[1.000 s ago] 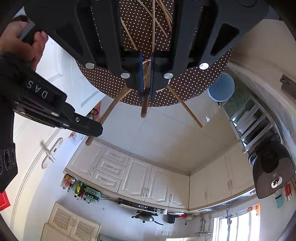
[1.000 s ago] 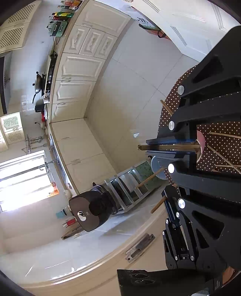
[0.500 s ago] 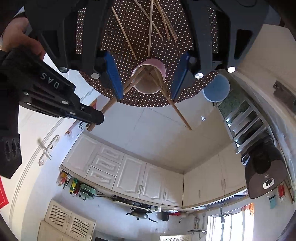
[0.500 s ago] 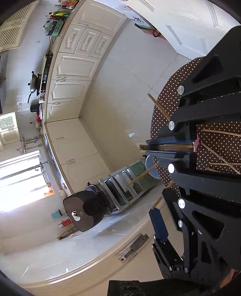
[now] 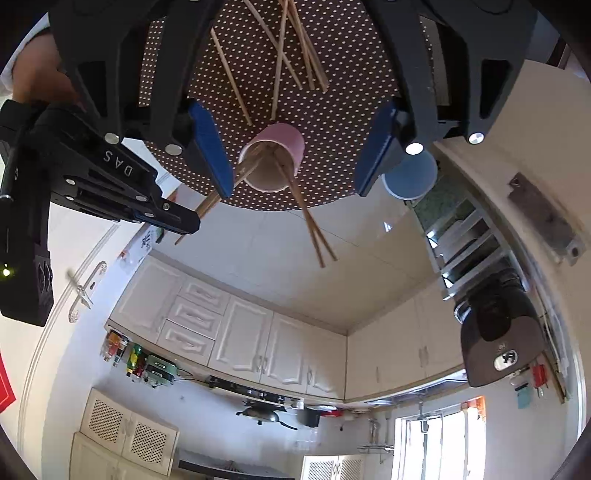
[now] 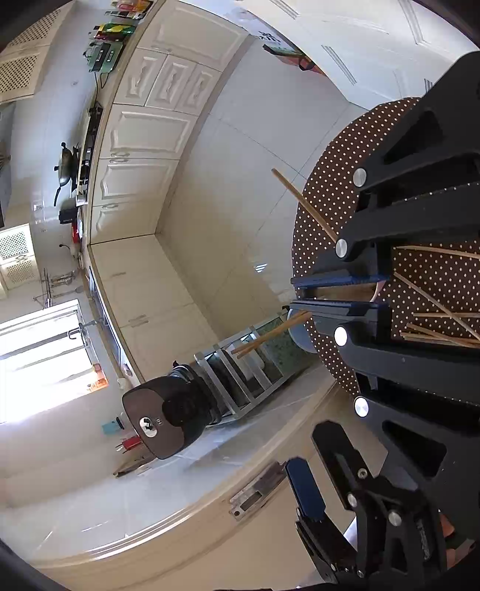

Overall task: Organize utensils
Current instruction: 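Open the right tool over the pink cup to drop its chopstick, then lower the left tool onto a table chopstick while the right tool grasps another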

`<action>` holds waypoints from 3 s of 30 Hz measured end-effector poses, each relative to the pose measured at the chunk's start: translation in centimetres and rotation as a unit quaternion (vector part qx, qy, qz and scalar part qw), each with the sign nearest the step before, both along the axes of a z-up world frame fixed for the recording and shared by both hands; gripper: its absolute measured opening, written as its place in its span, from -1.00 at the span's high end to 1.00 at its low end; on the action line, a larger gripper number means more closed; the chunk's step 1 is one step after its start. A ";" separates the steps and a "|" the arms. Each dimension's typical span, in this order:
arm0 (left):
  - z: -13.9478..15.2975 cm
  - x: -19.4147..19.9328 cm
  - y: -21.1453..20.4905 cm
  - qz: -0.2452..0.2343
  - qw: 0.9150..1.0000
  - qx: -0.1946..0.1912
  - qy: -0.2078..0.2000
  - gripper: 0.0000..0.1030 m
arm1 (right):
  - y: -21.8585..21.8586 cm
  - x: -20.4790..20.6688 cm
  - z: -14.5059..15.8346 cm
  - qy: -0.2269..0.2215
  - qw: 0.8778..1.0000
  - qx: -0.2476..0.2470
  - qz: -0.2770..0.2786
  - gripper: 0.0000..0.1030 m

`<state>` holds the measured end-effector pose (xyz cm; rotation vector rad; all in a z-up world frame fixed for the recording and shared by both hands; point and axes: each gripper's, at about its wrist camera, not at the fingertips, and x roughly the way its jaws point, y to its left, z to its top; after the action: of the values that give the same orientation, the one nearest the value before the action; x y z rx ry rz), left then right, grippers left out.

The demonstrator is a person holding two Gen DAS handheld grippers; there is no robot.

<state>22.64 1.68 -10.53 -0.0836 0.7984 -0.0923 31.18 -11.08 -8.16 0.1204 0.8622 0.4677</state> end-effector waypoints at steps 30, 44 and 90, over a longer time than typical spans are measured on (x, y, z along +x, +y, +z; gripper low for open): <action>-5.2 -5.8 2.7 0.006 0.999 0.011 0.038 -0.56 | -4.4 -7.7 -0.9 0.034 0.997 -0.002 -0.065 0.49; -14.6 -3.2 -0.2 -0.036 0.987 -0.024 0.153 -0.50 | -5.9 -7.6 -10.9 0.160 0.984 -0.022 -0.071 0.49; -19.1 1.3 0.6 -0.008 0.978 -0.050 0.201 0.89 | 1.1 -0.2 -24.0 0.289 0.952 -0.093 0.045 0.91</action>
<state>23.98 2.27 -29.59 -0.1962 1.1981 -0.1336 31.02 -9.99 -32.17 0.0420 1.4890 0.4394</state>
